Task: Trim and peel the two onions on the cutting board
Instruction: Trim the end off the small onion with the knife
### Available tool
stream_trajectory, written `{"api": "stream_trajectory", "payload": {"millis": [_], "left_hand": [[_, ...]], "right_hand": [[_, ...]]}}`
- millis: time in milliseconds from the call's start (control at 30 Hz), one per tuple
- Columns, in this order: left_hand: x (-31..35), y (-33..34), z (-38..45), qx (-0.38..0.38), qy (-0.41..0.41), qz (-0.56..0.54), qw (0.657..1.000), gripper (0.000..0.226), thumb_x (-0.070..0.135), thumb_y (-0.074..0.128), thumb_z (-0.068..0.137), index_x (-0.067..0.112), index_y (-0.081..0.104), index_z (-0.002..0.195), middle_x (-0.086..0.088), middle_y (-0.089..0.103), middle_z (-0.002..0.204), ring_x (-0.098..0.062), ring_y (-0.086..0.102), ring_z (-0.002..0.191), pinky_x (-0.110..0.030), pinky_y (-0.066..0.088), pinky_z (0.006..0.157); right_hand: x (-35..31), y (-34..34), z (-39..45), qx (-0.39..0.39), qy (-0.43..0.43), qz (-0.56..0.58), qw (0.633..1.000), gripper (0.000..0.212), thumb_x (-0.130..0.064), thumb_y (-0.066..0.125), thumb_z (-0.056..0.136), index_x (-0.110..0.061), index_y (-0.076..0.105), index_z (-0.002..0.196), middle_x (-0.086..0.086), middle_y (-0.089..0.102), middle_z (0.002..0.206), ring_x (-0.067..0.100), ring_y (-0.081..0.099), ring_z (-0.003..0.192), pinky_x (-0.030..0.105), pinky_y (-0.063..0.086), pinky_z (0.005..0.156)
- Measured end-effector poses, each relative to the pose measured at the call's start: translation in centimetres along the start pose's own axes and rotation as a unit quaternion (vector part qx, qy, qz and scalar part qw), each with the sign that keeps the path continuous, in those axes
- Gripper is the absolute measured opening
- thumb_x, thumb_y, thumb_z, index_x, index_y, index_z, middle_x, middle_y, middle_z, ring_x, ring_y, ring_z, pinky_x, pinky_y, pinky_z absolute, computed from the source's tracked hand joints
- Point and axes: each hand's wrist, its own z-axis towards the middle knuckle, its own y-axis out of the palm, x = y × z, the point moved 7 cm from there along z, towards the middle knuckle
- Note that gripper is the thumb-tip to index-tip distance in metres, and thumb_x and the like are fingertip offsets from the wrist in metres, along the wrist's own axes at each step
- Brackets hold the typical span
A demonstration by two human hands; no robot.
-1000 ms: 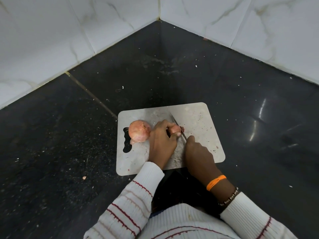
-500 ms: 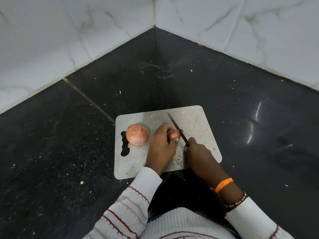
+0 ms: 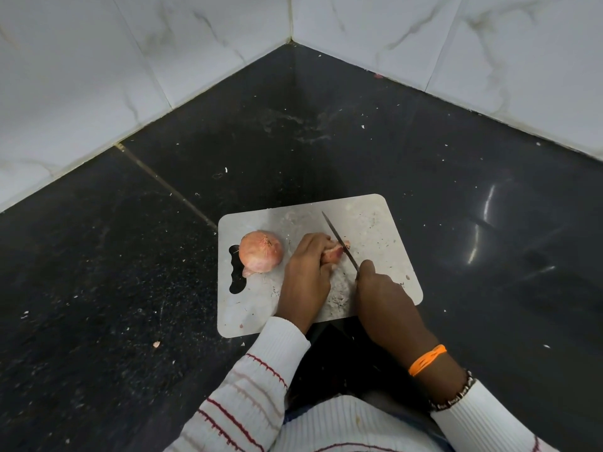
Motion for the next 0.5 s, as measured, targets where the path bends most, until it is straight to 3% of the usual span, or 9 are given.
{"api": "stream_trajectory", "payload": {"millis": [133,300,500], "left_hand": [[0.2,0.14,-0.25,0.005,0.007,0.008,1.0,0.024,-0.008,0.065,0.078,0.004,0.064,0.099,-0.006,0.065,0.108,-0.007,0.055,0.094,-0.005,0.037,0.082],[0.55,0.87,-0.64,-0.005,0.03,0.038,0.999,0.029,-0.014,0.058,0.076,0.003,0.061,0.1,-0.008,0.061,0.11,-0.018,0.057,0.098,-0.024,0.048,0.083],[0.22,0.29,-0.91,0.01,0.002,0.05,0.999,0.025,-0.01,0.062,0.076,0.001,0.056,0.098,-0.011,0.057,0.104,-0.019,0.056,0.09,-0.013,0.038,0.076]], "right_hand": [[-0.13,0.29,-0.27,0.002,0.01,0.013,1.0,0.021,-0.008,0.045,0.092,-0.017,0.026,0.095,0.008,0.056,0.088,0.025,0.059,0.078,0.029,0.04,0.062],[-0.18,0.69,0.15,-0.018,0.03,0.045,0.998,0.013,-0.007,0.038,0.094,-0.015,0.028,0.096,0.014,0.059,0.102,0.032,0.06,0.091,0.03,0.036,0.067],[-0.51,0.94,0.37,-0.013,0.036,-0.017,0.999,0.015,-0.008,0.035,0.095,-0.009,0.036,0.111,0.012,0.06,0.105,0.031,0.061,0.098,0.033,0.042,0.07]]}}
